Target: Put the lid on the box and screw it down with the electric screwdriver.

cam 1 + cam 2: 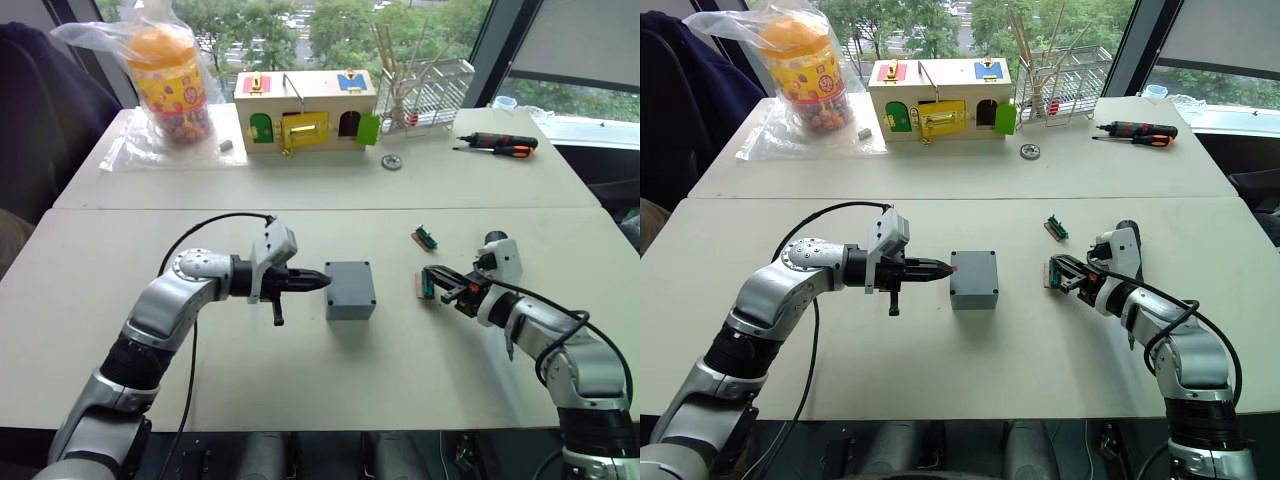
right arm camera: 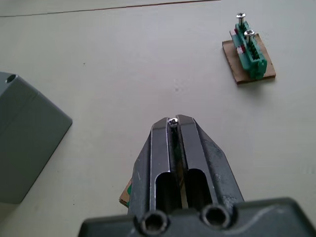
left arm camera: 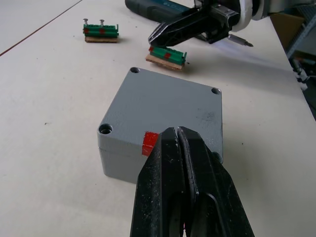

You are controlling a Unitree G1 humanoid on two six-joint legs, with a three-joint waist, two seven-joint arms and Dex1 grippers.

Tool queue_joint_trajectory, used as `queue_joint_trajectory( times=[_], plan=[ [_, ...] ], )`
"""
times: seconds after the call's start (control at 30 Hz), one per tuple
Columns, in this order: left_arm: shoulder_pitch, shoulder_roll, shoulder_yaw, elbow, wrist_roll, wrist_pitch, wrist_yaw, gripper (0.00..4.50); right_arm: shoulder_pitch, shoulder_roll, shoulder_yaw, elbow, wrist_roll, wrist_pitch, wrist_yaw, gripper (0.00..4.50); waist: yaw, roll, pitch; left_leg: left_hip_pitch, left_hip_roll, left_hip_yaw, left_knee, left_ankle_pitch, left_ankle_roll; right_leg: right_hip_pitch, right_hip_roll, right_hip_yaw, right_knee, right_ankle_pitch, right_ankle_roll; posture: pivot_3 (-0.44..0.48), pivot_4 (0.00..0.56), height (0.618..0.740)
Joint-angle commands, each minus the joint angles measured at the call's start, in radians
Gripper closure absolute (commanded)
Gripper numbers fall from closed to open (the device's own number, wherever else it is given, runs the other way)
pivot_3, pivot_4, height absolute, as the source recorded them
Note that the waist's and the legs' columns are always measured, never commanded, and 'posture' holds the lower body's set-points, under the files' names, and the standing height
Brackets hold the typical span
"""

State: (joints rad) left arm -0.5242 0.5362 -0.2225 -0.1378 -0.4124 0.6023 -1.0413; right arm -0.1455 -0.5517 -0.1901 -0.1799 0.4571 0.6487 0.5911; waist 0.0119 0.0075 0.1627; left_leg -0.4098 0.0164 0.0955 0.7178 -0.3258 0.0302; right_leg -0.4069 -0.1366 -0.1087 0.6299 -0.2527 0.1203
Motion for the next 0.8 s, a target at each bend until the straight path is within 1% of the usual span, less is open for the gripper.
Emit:
queue_joint_trajectory(
  times=[0.03,0.17,0.2,0.3,0.47,0.53,0.6,0.8],
  plan=[
    [-0.005,-0.002,0.001,-0.023,0.002,-0.013,-0.003,4.50,-0.013,0.025,-0.030,-0.015,0.048,-0.005,0.008,4.44,0.000,0.000,0.000,0.000,0.000,0.000,0.000,0.000,0.000,0.000,0.000,0.000,0.000,0.000,0.000,0.000,0.150,0.711],
    [-0.003,-0.004,0.001,-0.029,0.001,-0.009,0.002,4.50,-0.030,0.077,-0.100,-0.031,0.169,0.079,-0.021,4.44,0.001,0.000,0.000,0.000,0.000,0.000,0.000,0.000,0.000,0.000,0.000,0.000,0.000,0.000,0.000,0.000,0.150,0.711],
    [-0.004,-0.004,0.001,-0.029,0.001,-0.008,0.002,4.50,-0.026,0.069,-0.098,-0.034,0.162,0.079,-0.023,4.44,0.002,0.000,0.000,0.000,0.000,0.000,0.000,0.000,0.000,0.000,0.000,0.000,0.000,0.000,0.000,0.000,0.150,0.711],
    [-0.005,-0.006,0.001,-0.025,0.003,-0.008,0.003,4.50,0.000,0.015,-0.034,-0.045,0.058,-0.003,-0.004,4.44,0.002,0.000,0.000,0.000,0.000,0.000,0.000,0.000,0.000,0.000,0.000,0.000,0.000,0.000,0.000,0.000,0.150,0.711],
    [-0.005,-0.007,0.002,-0.024,0.005,-0.008,0.002,4.50,0.007,0.005,-0.016,-0.041,0.034,-0.040,0.004,4.44,-0.001,0.000,0.000,0.000,0.000,0.000,0.000,0.000,0.000,0.000,0.000,0.000,0.000,0.000,0.000,0.000,0.150,0.711],
    [-0.008,-0.005,-0.009,-0.016,0.020,-0.016,-0.002,4.50,0.010,-0.038,0.029,-0.037,-0.030,-0.106,0.044,4.44,0.000,0.000,0.000,0.000,0.000,0.000,0.000,0.000,0.000,0.000,0.000,0.000,0.000,0.000,0.000,0.000,0.150,0.711],
    [-0.010,-0.005,-0.014,-0.010,0.027,-0.020,-0.005,4.50,0.013,-0.063,0.050,-0.035,-0.044,-0.108,0.068,4.44,0.002,0.000,0.000,0.000,0.000,0.000,0.000,0.000,0.000,0.000,0.000,0.000,0.000,0.000,0.000,0.000,0.150,0.711],
    [-0.010,-0.009,-0.013,-0.008,0.034,-0.024,-0.003,4.50,0.013,-0.067,0.053,-0.016,-0.042,-0.080,0.074,4.44,0.001,0.000,0.000,0.000,0.000,0.000,0.000,0.000,0.000,0.000,0.000,0.000,0.000,0.000,0.000,0.000,0.150,0.711]
  ],
)
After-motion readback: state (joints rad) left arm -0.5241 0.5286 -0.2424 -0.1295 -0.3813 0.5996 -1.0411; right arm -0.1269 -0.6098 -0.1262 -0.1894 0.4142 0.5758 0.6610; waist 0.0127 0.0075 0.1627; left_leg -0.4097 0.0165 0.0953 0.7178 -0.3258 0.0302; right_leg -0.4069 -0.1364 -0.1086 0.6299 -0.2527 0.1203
